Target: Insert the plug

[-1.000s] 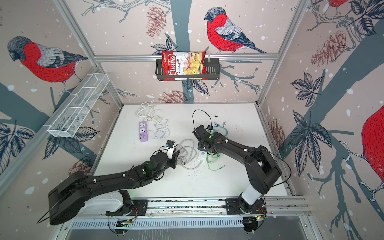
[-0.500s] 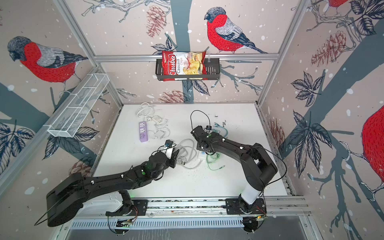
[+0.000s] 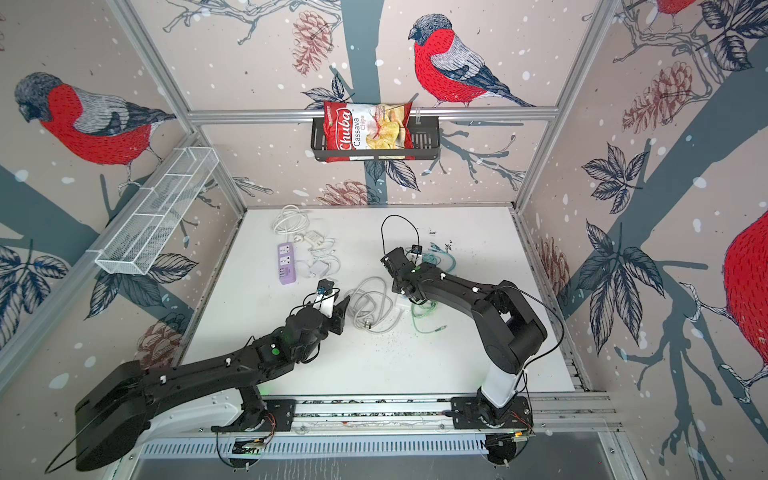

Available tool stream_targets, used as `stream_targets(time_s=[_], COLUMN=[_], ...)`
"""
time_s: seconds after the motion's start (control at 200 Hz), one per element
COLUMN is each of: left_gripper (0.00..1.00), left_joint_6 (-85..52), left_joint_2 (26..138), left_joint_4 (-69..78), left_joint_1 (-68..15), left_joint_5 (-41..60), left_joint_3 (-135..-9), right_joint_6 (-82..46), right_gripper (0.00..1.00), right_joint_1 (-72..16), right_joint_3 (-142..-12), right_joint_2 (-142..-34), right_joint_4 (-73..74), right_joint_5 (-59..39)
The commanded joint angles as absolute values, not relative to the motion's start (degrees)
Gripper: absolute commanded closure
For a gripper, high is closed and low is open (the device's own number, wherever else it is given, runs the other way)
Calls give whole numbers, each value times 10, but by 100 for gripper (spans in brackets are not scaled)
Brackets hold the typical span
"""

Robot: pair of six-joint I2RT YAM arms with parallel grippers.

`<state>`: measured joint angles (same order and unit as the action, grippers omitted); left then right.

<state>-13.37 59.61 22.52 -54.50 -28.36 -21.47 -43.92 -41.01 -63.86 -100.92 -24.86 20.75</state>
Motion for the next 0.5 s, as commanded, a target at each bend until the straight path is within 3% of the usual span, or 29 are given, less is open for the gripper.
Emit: stream_targets(time_s=[0.0, 0.16, 0.495], left_gripper=[56, 46, 43], left_joint_6=[-139, -146, -176], left_joint_2=[573, 546, 494], left_joint_4=[208, 176, 88], left_joint_1=[-537, -523, -481], left_joint_5=[-318, -332, -375], left_joint_3=[-205, -204, -229], right_joint_6=[-407, -370, -300], right_gripper=[91, 91, 91], right_joint_1=[-384, -333, -234], right_joint_3=[-629, -635, -722], right_joint_2=[-1040, -1056, -1115], right_joint_4=[-344, -338, -382], right_joint_5=[134, 128, 156])
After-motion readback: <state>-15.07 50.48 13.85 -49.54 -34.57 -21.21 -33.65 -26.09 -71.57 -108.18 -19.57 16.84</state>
